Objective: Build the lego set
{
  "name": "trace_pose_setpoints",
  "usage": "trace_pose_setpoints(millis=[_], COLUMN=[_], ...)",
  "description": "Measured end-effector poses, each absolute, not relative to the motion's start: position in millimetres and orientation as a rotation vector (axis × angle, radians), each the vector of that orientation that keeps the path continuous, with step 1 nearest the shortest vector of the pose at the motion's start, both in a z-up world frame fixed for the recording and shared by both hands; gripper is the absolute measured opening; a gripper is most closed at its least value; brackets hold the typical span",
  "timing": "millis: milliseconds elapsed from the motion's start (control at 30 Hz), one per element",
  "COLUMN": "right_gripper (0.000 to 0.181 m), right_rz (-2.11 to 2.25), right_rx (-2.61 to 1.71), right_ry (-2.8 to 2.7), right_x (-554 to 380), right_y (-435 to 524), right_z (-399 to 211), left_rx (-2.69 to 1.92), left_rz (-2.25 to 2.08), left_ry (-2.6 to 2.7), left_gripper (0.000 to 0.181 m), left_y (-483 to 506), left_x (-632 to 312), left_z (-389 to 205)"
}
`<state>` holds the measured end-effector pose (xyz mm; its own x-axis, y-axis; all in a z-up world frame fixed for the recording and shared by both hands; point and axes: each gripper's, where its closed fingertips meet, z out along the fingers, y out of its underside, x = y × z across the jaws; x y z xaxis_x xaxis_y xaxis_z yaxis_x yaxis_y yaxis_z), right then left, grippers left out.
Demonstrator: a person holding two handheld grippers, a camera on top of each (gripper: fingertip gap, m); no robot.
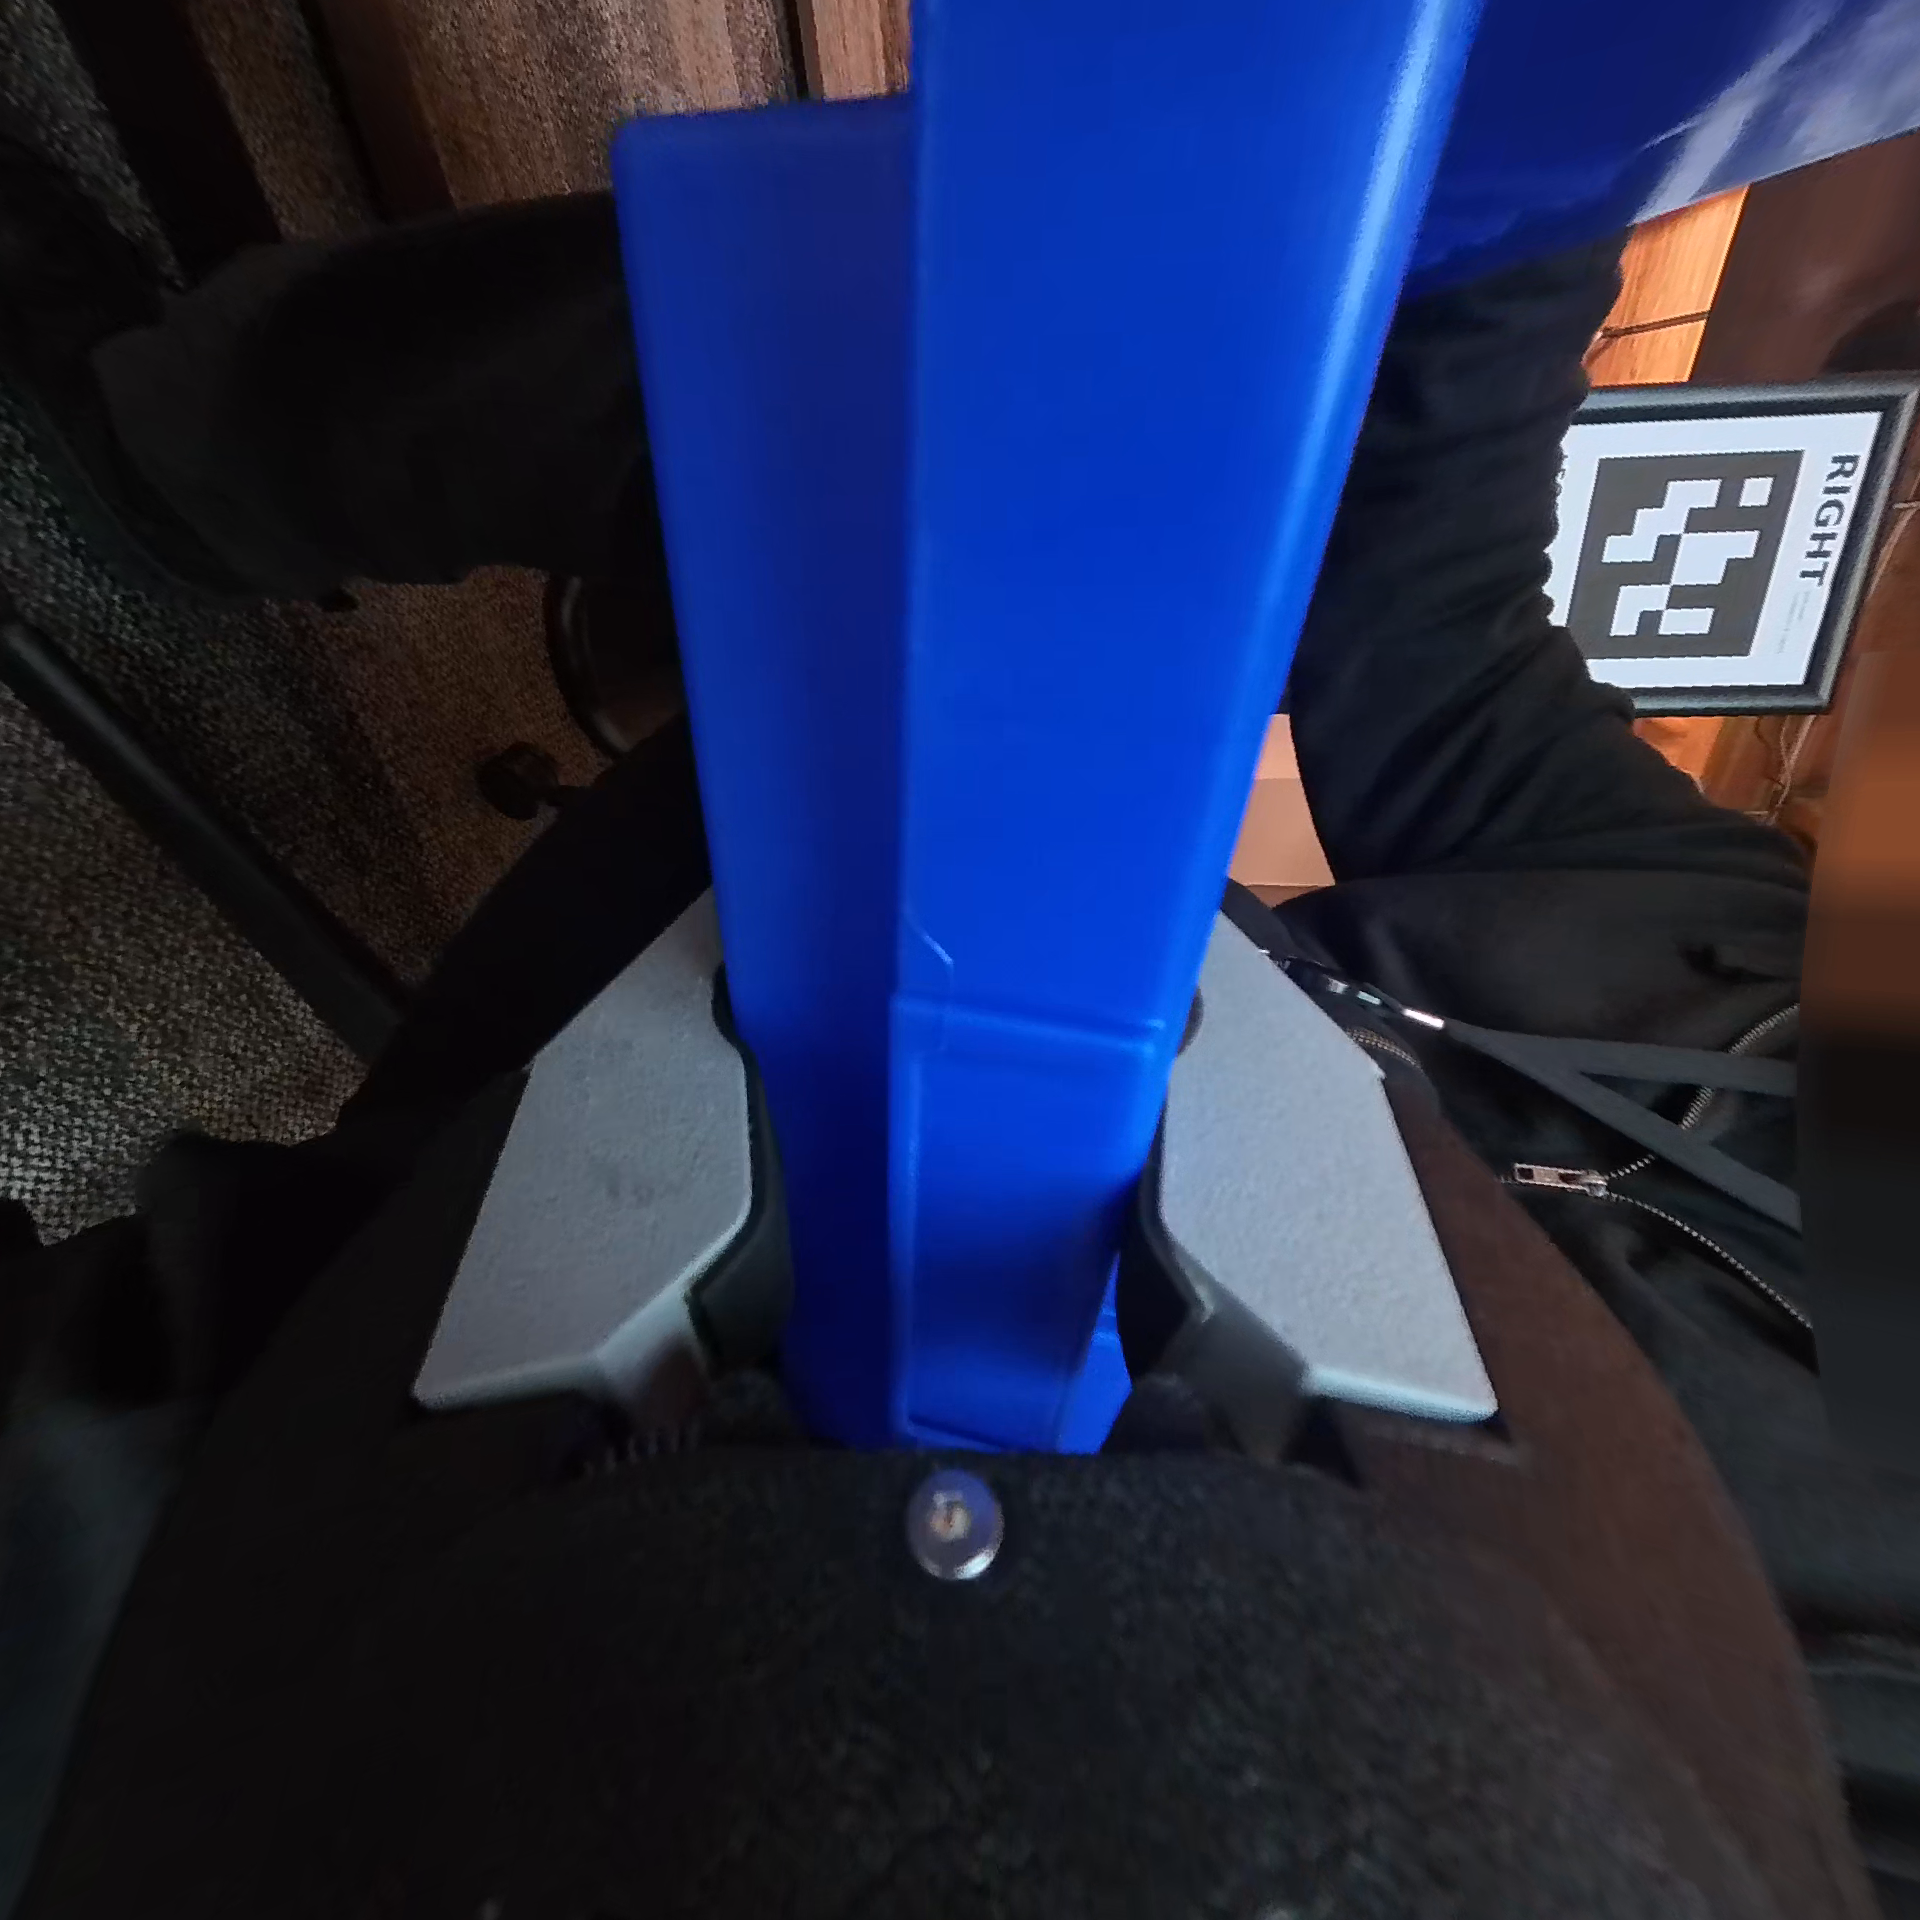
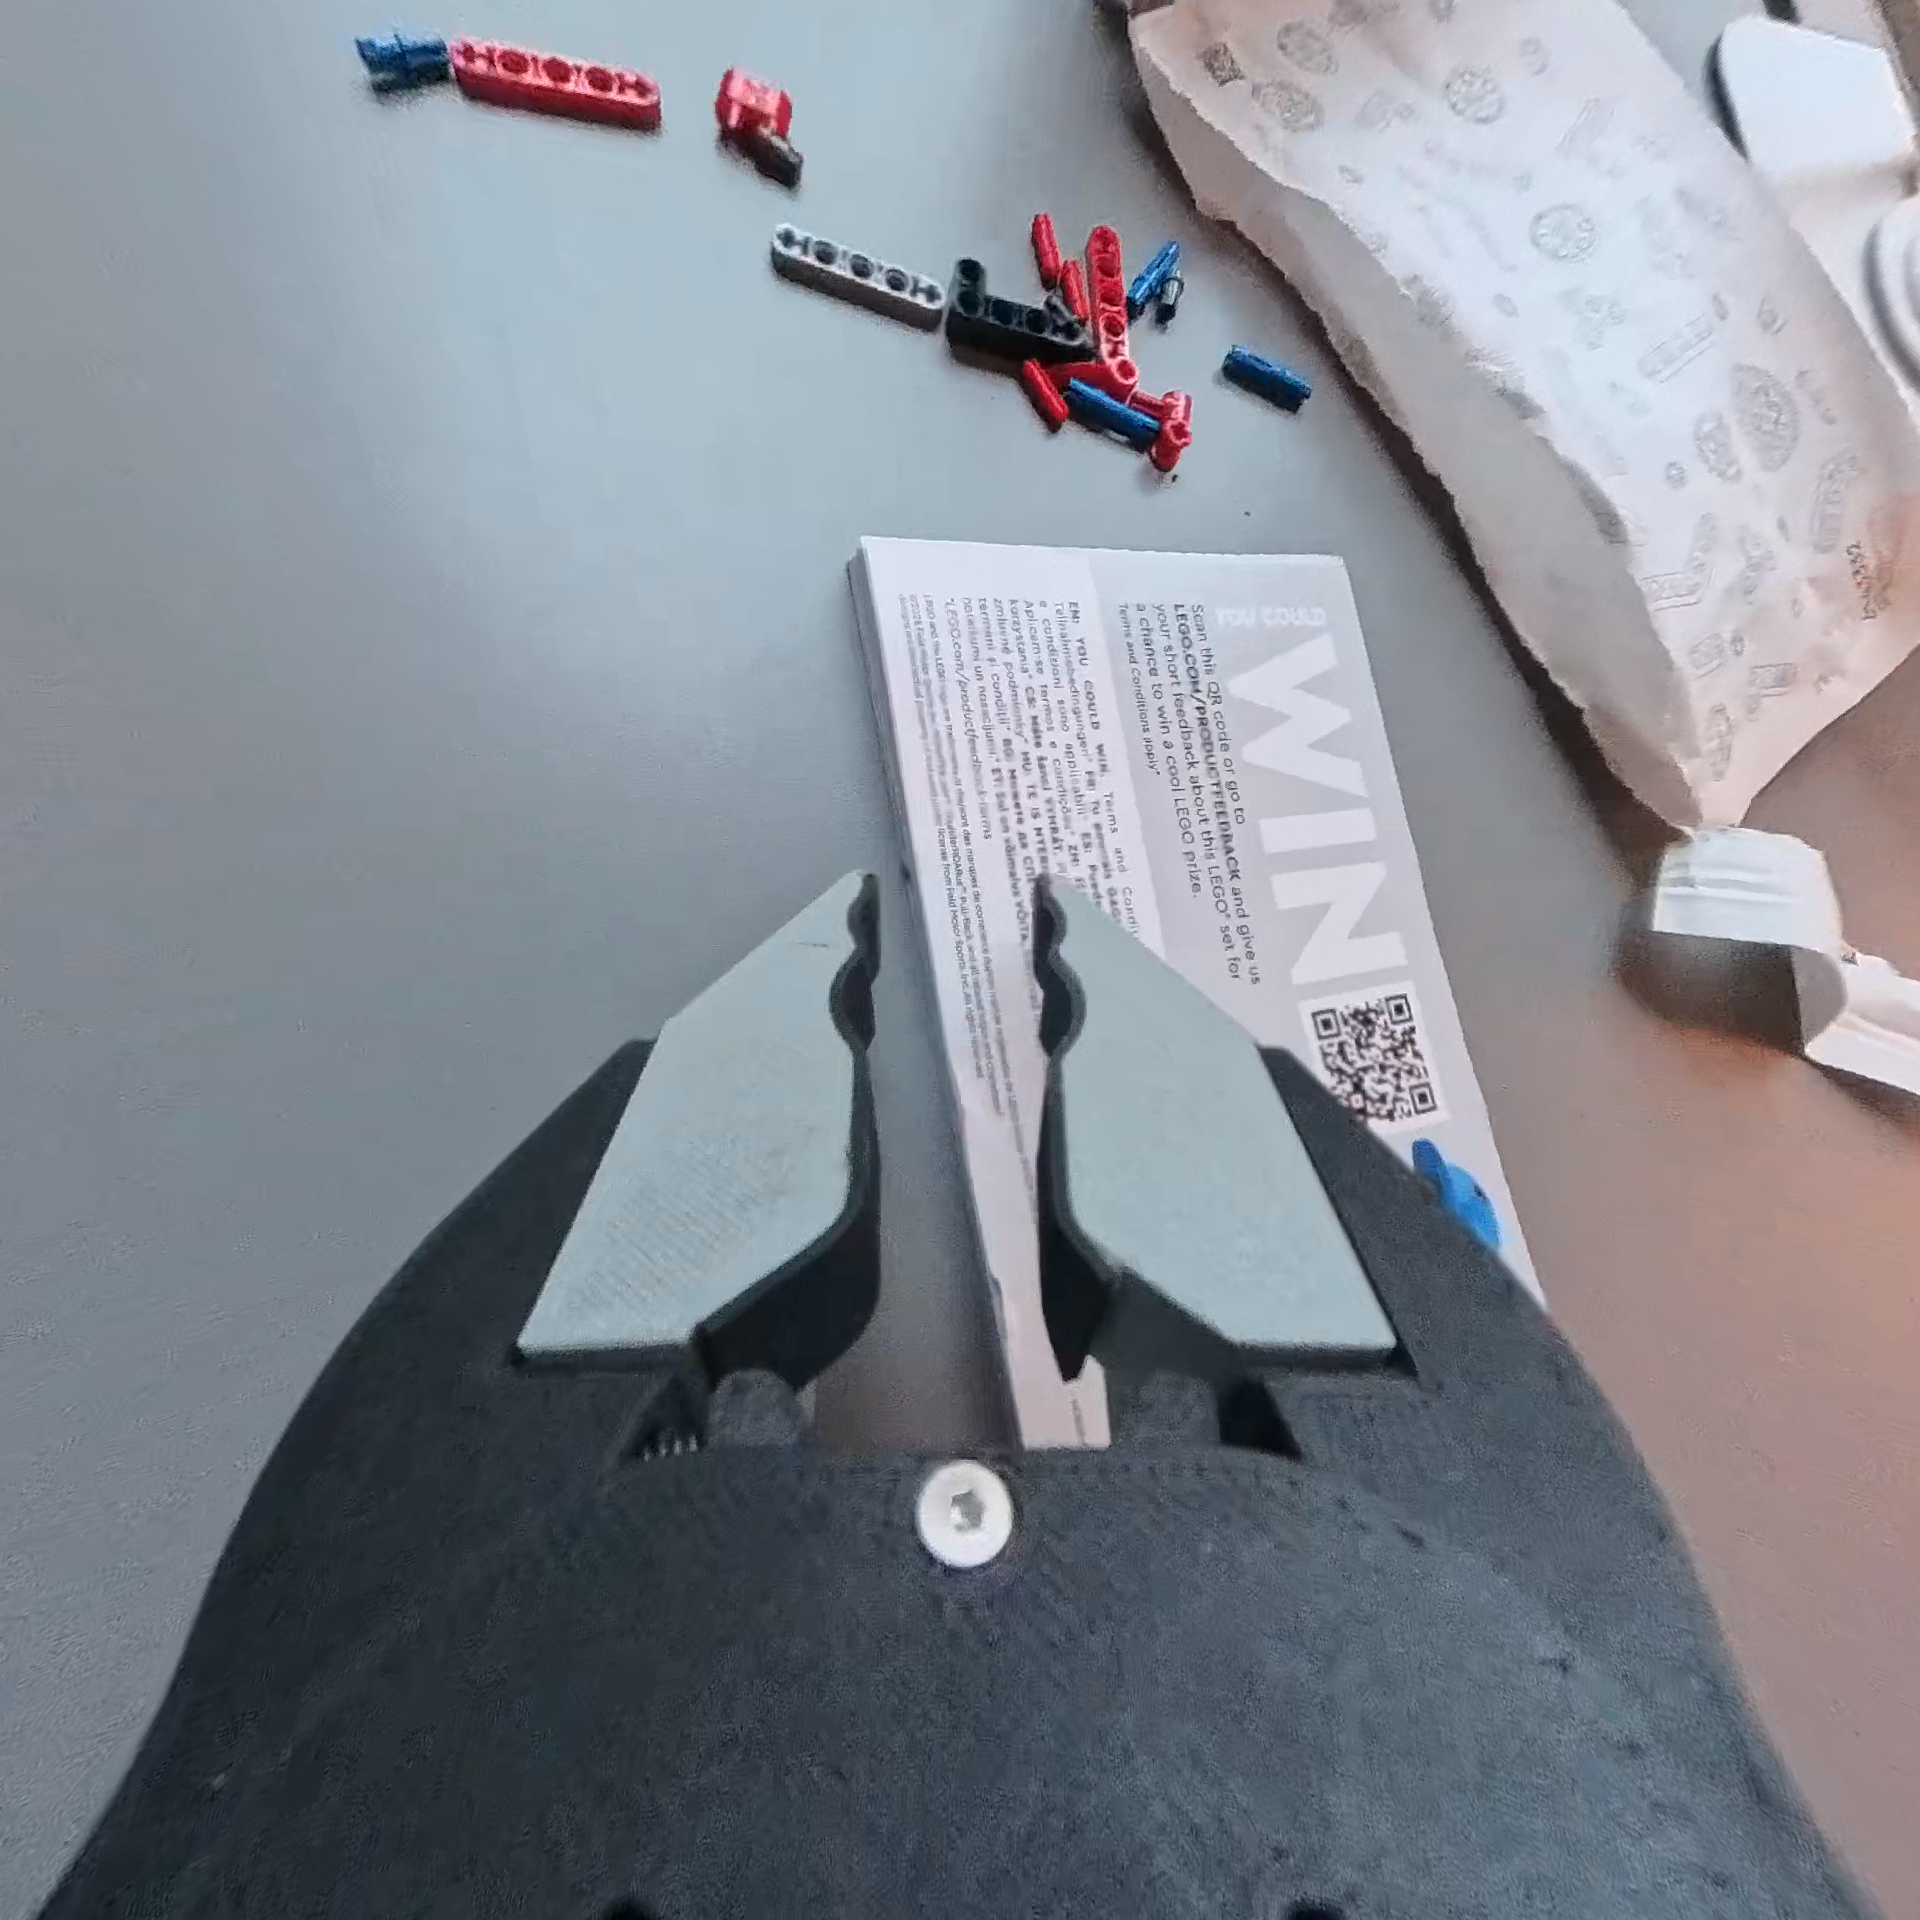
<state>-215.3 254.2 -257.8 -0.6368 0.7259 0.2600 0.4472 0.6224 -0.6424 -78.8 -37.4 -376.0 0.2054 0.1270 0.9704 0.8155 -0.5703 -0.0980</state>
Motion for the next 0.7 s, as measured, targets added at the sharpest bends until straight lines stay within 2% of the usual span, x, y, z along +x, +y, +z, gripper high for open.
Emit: trace_pose_setpoints(millis=[67,167,367,467,700], right_gripper=[0.025,0.011,0.01,0.0,0.0], right_rz=[0.715,0.678,0.604,0.595,0.656], right_rx=[-0.921,-0.895,-0.833,-0.807,-0.899], right_ry=[-2.352,-2.346,-2.382,-2.36,-2.256], right_x=[-215.2,-217.0,-216.6,-217.9,-226.0], right_y=[252.1,252.1,249.0,247.6,256.9], right_z=[-262.9,-264.9,-263.7,-258.8,-244.2], left_rx=[-1.857,-1.853,-1.852,-1.853,-1.85], left_rz=[-1.409,-1.412,-1.417,-1.418,-1.421], left_ry=[-0.877,-0.875,-0.869,-0.867,-0.866], left_gripper=[0.076,0.076,0.076,0.076,0.076], left_y=[-37.5,-37.5,-37.1,-37.2,-37.4], left_x=[-78.5,-78.8,-78.3,-78.2,-78.5], left_z=[-376.5,-375.7,-375.9,-376.0,-376.1])
